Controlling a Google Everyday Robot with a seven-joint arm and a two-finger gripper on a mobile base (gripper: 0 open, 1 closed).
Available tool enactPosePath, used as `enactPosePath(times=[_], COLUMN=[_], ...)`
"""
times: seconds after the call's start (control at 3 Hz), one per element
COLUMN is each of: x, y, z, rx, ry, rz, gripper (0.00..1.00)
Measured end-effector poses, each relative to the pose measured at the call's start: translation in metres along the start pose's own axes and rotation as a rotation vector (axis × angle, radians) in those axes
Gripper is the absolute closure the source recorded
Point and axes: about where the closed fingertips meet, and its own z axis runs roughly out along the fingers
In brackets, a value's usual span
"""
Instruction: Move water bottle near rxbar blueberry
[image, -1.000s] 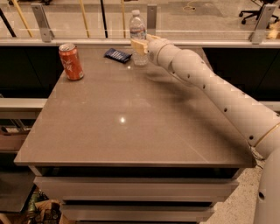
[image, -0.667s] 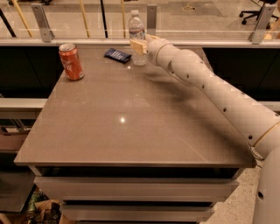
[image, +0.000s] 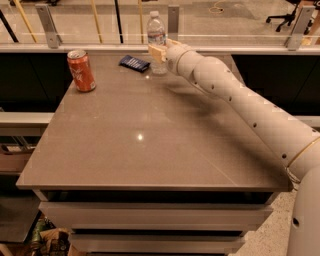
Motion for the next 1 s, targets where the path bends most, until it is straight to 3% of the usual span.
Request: enactPosePath(times=[0.33, 0.67, 1.0], x=[0.0001, 0.0003, 0.0003], y=[0.002, 0.004, 0.0041], z=[0.0012, 0.0025, 0.0026], rx=[-0.003, -0.006, -0.006], ry=[0.0, 0.0, 0.0], rz=[0.001, 0.001, 0.001], gripper=[0.12, 0.0, 0.0])
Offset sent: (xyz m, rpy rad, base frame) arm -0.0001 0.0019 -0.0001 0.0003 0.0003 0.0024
